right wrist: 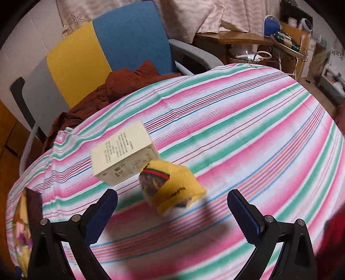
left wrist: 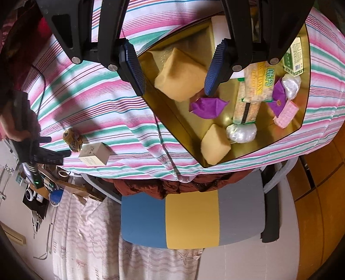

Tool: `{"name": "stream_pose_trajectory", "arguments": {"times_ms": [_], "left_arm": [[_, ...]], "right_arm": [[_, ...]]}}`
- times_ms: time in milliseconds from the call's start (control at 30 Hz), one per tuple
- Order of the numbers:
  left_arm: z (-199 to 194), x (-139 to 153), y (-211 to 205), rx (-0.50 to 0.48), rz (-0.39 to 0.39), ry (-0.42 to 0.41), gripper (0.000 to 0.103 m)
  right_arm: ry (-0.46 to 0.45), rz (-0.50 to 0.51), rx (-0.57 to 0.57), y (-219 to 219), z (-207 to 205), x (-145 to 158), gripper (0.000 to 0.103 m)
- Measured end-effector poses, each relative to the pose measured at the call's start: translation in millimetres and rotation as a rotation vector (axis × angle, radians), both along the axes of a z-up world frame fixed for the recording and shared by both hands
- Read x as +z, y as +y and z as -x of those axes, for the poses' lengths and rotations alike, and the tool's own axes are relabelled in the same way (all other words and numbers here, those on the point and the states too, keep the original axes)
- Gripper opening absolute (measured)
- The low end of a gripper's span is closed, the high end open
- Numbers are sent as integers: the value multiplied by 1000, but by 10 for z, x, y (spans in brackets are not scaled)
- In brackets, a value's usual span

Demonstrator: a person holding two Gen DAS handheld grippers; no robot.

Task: Organize objects
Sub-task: 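Grasp the yellow knitted sock with the right tool, then grasp the cream paper box with the left tool while the right tool holds the sock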

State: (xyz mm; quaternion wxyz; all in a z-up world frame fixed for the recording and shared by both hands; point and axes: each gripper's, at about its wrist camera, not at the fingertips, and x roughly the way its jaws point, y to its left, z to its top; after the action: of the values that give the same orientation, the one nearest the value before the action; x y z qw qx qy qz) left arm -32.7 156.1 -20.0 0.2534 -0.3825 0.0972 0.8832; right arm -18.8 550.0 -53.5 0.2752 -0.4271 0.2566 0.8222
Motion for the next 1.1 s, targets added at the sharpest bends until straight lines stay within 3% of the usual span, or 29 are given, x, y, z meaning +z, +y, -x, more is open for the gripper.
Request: {"name": "stream_pose_trajectory", "arguments": {"times_ms": [200, 267, 300, 367, 467, 867, 1067, 1100], "left_arm": [[35, 47, 244, -46, 9, 9, 57], [52, 65, 339, -66, 8, 9, 57], [60, 74, 403, -78, 6, 8, 57], [73, 83, 513, -98, 6, 7, 57], [84, 102, 730, -140, 12, 12, 57], [349, 110, 1794, -311, 127, 66, 58], [540, -33, 2432, -472, 207, 95, 62], [552, -62, 2544, -514, 221, 109, 67]], "right_arm": [[-63, -30, 33, 75, 202, -190, 101], [-86, -16, 51, 96, 240, -263, 96], [-99, -21, 62, 95, 256, -281, 93], [-126, -21, 81, 67, 262, -305, 61], [-140, -21, 98, 44, 238, -293, 51], [-105, -2, -15, 206, -62, -82, 50], [-109, 11, 4, 208, -40, -77, 50], [-108, 14, 8, 207, -30, -83, 50]]}}
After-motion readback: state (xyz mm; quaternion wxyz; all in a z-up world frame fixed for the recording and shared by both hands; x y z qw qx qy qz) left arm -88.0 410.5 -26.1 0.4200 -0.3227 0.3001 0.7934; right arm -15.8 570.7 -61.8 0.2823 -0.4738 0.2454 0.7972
